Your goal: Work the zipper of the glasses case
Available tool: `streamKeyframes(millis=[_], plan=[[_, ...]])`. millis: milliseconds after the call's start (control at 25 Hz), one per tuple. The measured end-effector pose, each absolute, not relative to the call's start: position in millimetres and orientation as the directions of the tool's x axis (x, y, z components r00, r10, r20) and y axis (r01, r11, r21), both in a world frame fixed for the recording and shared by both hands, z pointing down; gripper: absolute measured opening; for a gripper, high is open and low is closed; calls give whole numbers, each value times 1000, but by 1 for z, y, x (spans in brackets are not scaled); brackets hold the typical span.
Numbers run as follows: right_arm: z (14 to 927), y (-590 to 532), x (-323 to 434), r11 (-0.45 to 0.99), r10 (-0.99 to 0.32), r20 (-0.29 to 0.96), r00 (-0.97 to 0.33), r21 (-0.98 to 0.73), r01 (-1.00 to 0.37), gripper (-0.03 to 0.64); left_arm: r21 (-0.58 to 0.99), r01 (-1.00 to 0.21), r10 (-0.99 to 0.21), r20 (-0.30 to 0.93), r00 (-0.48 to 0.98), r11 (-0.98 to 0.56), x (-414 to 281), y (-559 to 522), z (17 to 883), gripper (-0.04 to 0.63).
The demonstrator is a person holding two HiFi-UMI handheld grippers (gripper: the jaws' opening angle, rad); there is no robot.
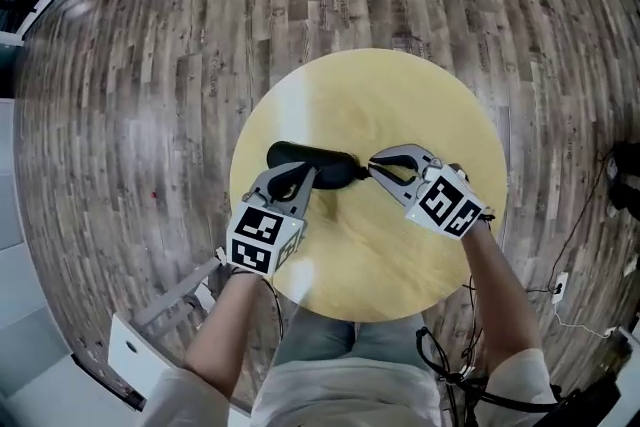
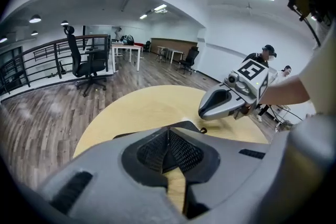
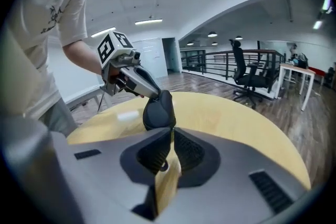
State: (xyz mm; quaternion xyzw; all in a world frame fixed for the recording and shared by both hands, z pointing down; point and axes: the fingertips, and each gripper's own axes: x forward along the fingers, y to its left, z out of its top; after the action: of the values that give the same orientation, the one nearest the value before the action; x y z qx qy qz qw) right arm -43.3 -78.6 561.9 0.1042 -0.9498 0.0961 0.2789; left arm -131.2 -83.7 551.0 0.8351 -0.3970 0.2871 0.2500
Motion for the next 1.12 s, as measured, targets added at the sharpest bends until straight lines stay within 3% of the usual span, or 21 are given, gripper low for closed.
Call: streamKeyframes(millis=[240,360,760,880,1120], plan=[[581,-89,-53,1000,-4,615,-788,-16,-18,8,225,-788,-493,673,551,-573,-131,-82,560,6],[587,-86,-59,993,89,659,-747,-4,115,71,176,-765,-475,692,543,-620,-129,-80,561,6],[607,-80,-78,905,275,766,-581,-2,426,71,171,-749,-429,730,533,-640,-128,-80,561,6],[608,-78,-77,896,273,780,-563,6,443,24,184,-754,-422,734,532,-631,-128,-79,562,6],[606,-84,-72,927,230,777,-587,8,374,20,179,-755,-417,742,525,-631,-129,-80,563,6]])
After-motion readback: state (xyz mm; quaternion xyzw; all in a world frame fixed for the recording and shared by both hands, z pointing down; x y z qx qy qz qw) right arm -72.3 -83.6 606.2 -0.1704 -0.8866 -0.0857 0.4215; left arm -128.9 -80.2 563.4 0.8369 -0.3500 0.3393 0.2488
